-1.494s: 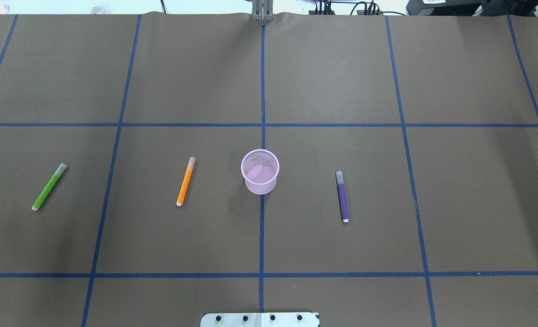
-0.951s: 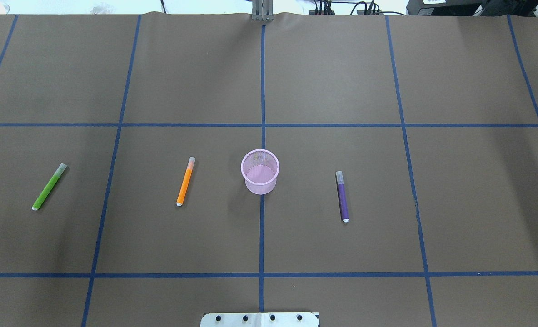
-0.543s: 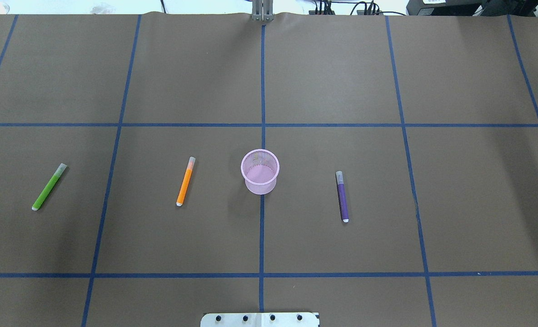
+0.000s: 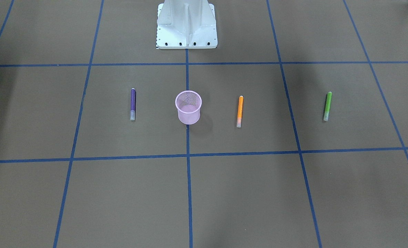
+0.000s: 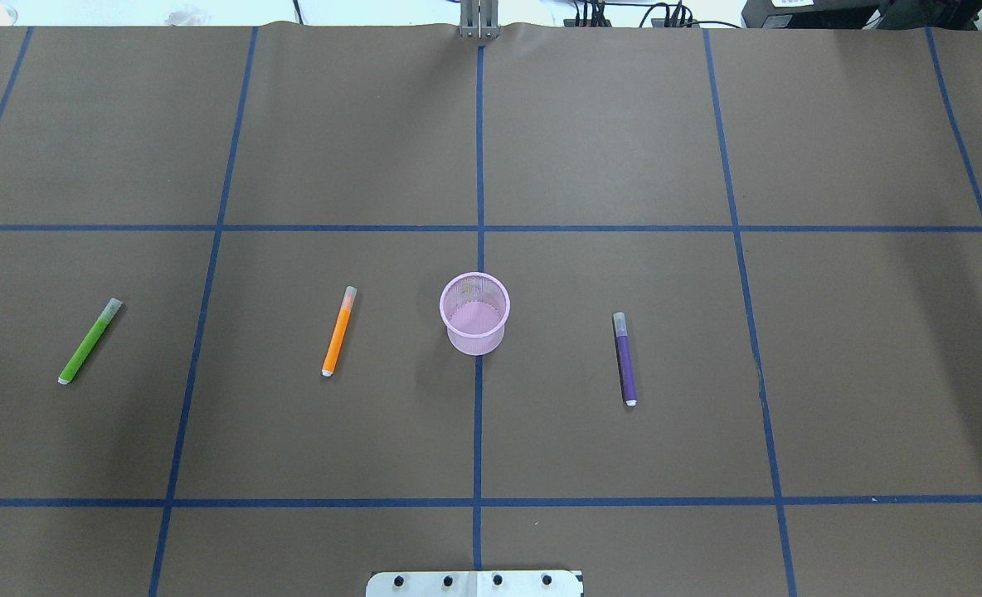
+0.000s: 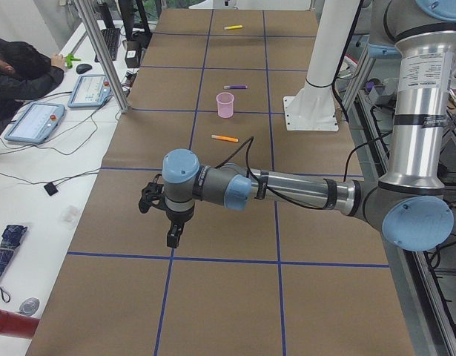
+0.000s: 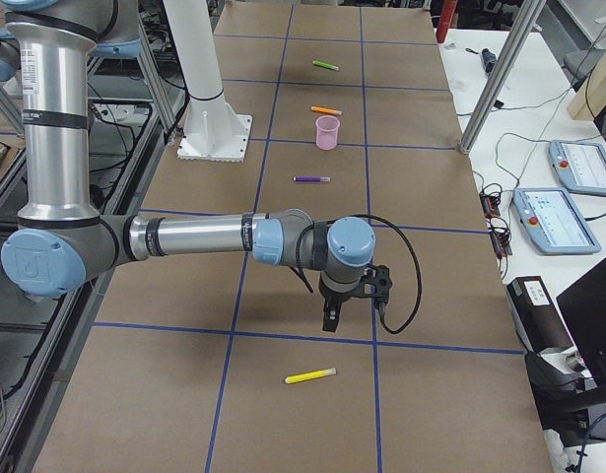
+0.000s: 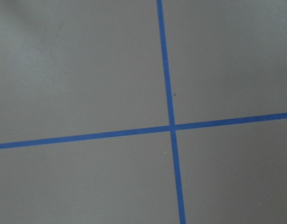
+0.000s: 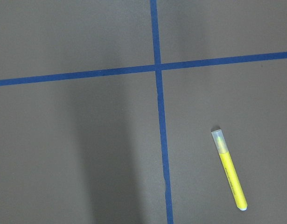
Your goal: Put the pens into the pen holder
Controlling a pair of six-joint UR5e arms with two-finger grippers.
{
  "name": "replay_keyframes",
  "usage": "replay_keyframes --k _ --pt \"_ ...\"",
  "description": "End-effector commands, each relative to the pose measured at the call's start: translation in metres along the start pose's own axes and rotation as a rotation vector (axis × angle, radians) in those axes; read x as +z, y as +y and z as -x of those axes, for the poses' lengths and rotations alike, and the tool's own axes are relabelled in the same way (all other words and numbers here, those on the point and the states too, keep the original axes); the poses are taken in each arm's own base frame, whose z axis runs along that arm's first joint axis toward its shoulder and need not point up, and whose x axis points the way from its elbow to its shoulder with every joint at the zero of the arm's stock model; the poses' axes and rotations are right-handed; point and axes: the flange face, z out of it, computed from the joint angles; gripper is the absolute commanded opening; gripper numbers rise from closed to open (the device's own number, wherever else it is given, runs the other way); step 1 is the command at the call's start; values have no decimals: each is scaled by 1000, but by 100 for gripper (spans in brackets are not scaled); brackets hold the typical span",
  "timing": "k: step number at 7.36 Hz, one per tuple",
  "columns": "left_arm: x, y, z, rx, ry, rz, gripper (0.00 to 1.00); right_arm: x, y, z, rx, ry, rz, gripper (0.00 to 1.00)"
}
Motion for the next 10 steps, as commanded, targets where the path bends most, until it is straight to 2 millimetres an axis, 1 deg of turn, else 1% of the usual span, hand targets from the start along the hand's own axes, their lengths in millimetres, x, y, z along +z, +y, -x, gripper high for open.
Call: replay_keyframes --k 1,2,3,4,5,6,7,8,9,10 --pt "-11 -27 -52 88 76 -29 100 0 1 0 0 -3 -1 100" --pt "11 -28 -79 131 95 10 100 0 1 -1 -2 -1 0 100" --pt "29 -24 -96 108 93 42 100 0 1 0 -2 -3 0 100" --pt "47 -24 -120 91 73 45 100 0 2 0 -1 -4 0 100" --pt "64 -20 -146 85 81 43 100 -1 1 1 -4 -4 -3 100" --pt "83 -14 -172 69 95 78 99 -2 1 2 -5 -4 -4 100" --pt "98 -9 -194 109 60 82 98 -2 1 2 -5 -4 -4 100" --pt "114 -1 -215 147 41 74 98 -1 2 1 -2 -4 -3 100" --pt "134 20 -231 186 58 78 99 -1 2 1 -2 -4 -3 100" --pt "147 30 -245 145 30 57 99 -1 2 1 -1 -3 -2 100"
